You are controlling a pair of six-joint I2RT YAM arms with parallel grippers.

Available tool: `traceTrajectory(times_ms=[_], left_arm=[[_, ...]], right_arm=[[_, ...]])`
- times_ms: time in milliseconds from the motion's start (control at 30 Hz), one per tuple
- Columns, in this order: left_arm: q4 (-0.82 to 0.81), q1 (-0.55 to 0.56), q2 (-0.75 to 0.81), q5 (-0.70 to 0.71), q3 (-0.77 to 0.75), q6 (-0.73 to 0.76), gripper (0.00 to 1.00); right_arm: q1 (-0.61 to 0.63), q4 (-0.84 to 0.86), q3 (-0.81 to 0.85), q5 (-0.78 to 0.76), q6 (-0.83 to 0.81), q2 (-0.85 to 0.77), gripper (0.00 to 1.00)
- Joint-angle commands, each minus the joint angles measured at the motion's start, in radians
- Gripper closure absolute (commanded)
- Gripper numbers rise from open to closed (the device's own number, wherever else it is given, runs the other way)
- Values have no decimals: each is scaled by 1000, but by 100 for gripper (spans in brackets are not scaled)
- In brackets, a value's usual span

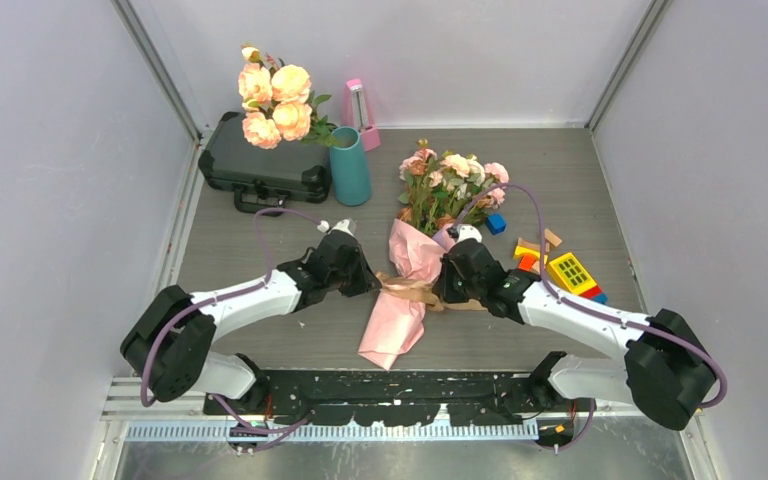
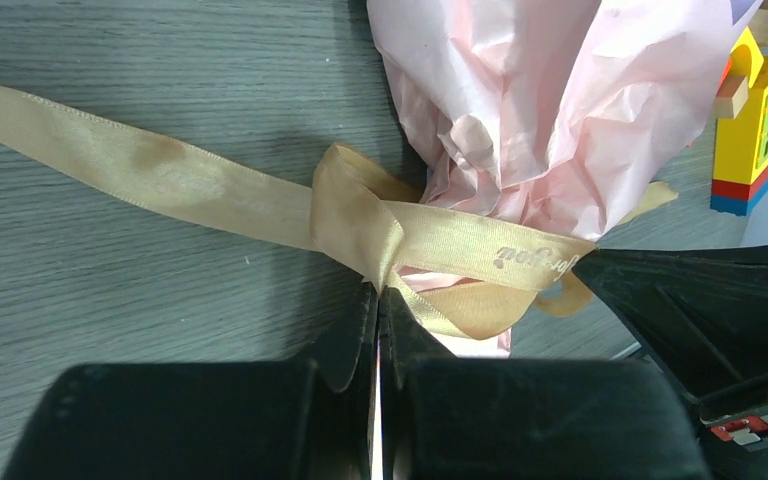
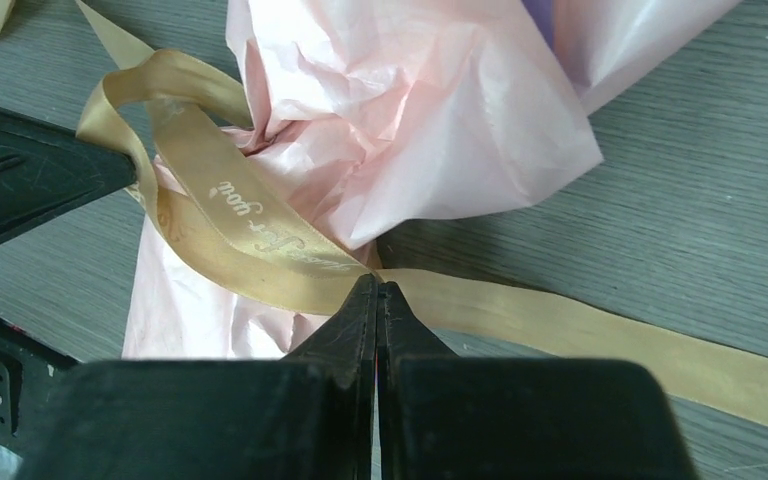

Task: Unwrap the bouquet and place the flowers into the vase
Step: Untie the ribbon from the wrapping paper.

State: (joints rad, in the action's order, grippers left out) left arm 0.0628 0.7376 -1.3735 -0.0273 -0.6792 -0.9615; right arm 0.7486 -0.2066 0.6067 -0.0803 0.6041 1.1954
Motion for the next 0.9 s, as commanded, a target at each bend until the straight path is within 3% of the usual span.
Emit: traceTrajectory(times_ms=[0, 367, 867], left_arm=[[26, -12, 39, 19, -33, 28, 100], [68, -107, 72, -11, -27, 89, 100], [76, -269, -17, -115, -51, 190, 100]], right_arm=[[-10, -6, -20, -56, 23, -51, 100], [-37, -66, -80, -116, 62, -137, 100], [-102, -79, -134, -111, 125, -192, 100]])
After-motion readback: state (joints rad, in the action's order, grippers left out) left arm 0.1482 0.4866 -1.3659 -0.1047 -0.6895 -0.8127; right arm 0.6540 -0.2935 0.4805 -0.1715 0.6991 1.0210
